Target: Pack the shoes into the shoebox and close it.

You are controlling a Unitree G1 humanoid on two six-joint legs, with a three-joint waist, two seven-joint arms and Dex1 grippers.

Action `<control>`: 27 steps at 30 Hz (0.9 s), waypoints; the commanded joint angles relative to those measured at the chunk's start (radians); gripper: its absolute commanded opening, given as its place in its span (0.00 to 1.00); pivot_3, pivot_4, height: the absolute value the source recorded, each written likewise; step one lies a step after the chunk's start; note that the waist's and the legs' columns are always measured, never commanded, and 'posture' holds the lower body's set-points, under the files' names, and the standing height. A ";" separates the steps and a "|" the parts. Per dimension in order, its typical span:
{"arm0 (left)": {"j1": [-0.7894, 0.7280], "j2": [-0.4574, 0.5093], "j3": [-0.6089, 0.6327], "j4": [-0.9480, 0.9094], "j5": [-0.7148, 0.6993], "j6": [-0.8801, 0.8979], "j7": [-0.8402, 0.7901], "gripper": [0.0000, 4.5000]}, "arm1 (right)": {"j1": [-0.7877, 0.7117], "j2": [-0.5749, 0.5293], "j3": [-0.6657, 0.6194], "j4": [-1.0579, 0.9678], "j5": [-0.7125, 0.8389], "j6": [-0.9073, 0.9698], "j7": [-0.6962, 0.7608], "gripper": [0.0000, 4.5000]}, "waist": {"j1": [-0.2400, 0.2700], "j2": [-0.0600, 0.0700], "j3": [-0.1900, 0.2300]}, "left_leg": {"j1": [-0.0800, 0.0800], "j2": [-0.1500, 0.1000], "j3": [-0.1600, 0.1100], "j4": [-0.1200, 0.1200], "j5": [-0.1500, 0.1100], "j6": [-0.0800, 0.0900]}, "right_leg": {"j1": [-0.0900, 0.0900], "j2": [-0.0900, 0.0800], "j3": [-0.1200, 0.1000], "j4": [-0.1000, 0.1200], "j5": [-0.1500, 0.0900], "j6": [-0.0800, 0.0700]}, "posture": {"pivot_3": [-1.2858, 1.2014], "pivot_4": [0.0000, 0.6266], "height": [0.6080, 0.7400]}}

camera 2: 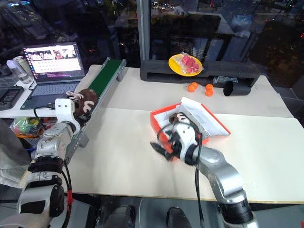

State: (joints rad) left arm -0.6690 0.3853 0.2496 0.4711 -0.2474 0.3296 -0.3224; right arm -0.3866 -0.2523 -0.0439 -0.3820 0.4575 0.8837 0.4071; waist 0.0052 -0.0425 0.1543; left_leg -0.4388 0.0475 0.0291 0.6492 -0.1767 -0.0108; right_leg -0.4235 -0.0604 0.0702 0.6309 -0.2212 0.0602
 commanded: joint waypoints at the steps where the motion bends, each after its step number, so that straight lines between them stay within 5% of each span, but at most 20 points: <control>1: -0.002 -0.084 -0.012 -0.268 -0.195 0.122 -0.103 0.64 | -0.171 0.189 -0.317 0.126 0.270 0.182 -0.230 1.00 | -0.003 -0.001 0.000 | 0.000 0.000 0.000 0.000 0.000 0.000 | 0.000 0.000 0.000 0.000 0.000 0.000 | 0.52 0.24 0.95; 8: 0.099 -0.200 -0.168 -0.572 -0.356 0.367 -0.161 0.64 | -0.304 0.306 -0.429 0.194 0.452 0.335 -0.395 1.00 | -0.021 0.001 -0.001 | -0.002 0.000 -0.001 -0.005 -0.001 0.002 | -0.001 0.000 0.000 0.001 0.000 0.000 | 0.52 0.24 0.95; 23: 0.101 -0.206 -0.261 -0.595 -0.338 0.374 -0.201 0.64 | -0.342 0.317 -0.441 0.230 0.546 0.284 -0.525 1.00 | -0.045 0.001 -0.001 | 0.000 0.000 -0.002 -0.004 0.000 0.003 | -0.001 0.001 0.000 -0.001 0.000 0.000 | 0.52 0.24 0.95; 27: 0.097 -0.193 -0.270 -0.588 -0.308 0.352 -0.204 0.63 | -0.326 0.317 -0.431 0.218 0.544 0.270 -0.547 0.76 | -0.045 0.001 -0.001 | -0.001 0.000 -0.002 -0.004 0.000 0.003 | -0.001 0.001 0.000 -0.001 0.000 0.000 | 0.52 0.24 0.95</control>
State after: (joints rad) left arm -0.5453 0.1914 -0.0094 -0.0815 -0.5593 0.7176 -0.5079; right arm -0.7120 0.0656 -0.4830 -0.1364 0.9696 1.1775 -0.1330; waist -0.0396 -0.0413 0.1537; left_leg -0.4393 0.0475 0.0268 0.6453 -0.1767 -0.0079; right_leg -0.4243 -0.0596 0.0698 0.6297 -0.2216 0.0601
